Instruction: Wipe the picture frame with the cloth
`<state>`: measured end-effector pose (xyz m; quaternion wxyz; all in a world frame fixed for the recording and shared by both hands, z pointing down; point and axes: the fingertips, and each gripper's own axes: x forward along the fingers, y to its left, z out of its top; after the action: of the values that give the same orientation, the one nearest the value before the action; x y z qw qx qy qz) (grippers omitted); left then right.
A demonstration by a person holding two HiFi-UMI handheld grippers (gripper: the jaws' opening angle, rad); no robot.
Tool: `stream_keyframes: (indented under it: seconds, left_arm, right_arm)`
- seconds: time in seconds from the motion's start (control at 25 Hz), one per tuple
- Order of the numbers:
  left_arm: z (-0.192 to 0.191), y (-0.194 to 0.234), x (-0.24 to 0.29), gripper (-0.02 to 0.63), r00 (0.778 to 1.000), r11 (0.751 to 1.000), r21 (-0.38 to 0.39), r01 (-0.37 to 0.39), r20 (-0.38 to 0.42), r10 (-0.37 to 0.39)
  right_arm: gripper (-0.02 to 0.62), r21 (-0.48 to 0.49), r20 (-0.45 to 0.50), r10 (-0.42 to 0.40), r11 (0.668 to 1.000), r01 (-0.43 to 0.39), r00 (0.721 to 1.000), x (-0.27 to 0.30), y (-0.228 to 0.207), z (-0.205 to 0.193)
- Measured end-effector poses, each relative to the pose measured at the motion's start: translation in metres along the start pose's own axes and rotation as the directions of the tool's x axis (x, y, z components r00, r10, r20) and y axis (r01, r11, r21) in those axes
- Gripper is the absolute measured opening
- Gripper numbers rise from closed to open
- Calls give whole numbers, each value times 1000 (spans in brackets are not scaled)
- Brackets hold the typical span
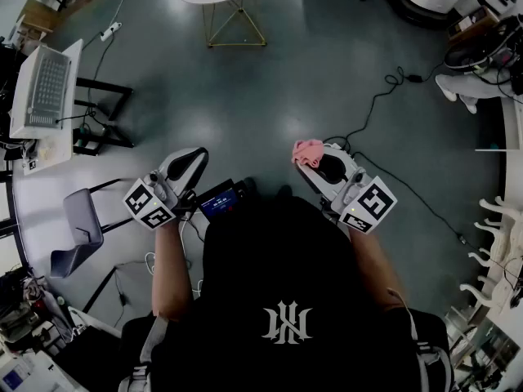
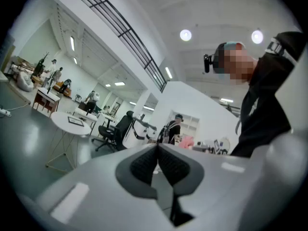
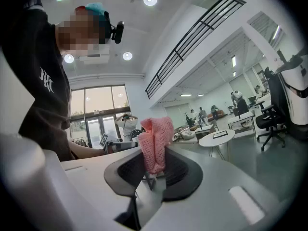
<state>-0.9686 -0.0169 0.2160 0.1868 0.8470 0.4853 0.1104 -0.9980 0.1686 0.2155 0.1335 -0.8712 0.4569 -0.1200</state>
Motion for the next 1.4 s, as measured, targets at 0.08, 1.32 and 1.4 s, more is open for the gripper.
stream_keyframes:
  seconds: [0.08, 1.32, 1.4]
  left_arm:
    - [12, 0, 8, 3, 1000, 999, 52, 8, -9, -7]
    - [16, -8, 84, 3, 991, 993, 27, 116, -64, -114]
    - [19, 4, 114, 3, 990, 992, 9, 125, -62, -124]
  right_arm:
    - [64, -22, 1, 6, 1000, -6, 1000, 8, 3, -4]
    - [79, -30, 103, -34, 999, 38, 994, 0, -41, 7]
    - [79, -18, 96, -45, 999, 47, 994, -3, -69, 16]
